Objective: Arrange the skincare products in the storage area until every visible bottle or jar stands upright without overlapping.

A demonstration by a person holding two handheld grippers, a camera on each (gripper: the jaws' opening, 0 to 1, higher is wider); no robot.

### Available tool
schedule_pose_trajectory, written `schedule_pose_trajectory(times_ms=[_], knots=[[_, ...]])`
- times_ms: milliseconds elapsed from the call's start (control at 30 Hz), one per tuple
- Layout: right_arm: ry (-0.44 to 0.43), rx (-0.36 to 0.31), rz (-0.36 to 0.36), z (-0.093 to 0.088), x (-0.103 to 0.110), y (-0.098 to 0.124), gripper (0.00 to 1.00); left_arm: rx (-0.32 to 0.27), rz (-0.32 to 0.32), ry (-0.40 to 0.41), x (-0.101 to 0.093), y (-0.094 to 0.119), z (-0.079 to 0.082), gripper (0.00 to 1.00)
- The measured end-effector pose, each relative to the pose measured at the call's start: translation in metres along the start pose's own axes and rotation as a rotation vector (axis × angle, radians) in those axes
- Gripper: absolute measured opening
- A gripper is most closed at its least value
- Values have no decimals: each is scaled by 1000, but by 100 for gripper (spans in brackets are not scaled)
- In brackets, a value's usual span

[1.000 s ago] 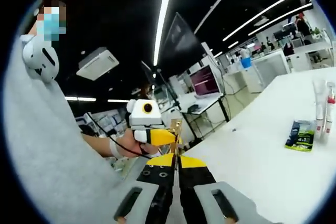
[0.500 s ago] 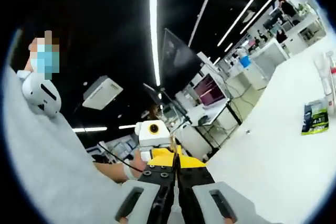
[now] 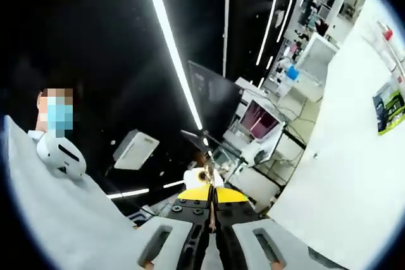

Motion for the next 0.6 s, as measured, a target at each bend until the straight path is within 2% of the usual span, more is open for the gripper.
schedule_pose_trajectory(times_ms=[67, 133, 200, 233, 267, 367, 433, 500, 567, 600], knots=[[64, 8, -49, 2, -4, 4, 0, 6, 6, 42, 3, 0, 0, 0], [70, 13, -55, 4, -1, 10, 0, -8, 6, 54, 6, 0, 3, 0], [133, -8, -121, 11, -4, 17, 4, -25, 31, 94, 12, 2, 8, 0], [167, -6, -161, 14, -7, 22, 10, -27, 36, 105, 14, 3, 9, 0], [232, -5, -232, 18, -12, 30, 15, -33, 47, 112, 18, 3, 13, 0], [443, 67, -465, 20, -28, 49, 32, -35, 62, 132, 27, 3, 20, 0], [530, 111, -543, 18, -34, 56, 48, -35, 65, 142, 32, 1, 27, 0], [570, 143, -614, 14, -41, 63, 57, -32, 67, 153, 38, -1, 34, 0], [638, 172, -666, 12, -46, 70, 59, -18, 71, 165, 45, -3, 42, 0], [697, 199, -715, 11, -51, 76, 59, -15, 72, 168, 46, -3, 43, 0]])
Point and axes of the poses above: the point that each gripper's makers call its tool centre point, and the gripper's own axes: y roughly backward along the fingers, x roughly to its left, z roughly out of its top, the point moved 4 cm from there along y, roughly backward along the fingers, and after that the axes turned 12 degrees about -y, right-handed, at the moved point
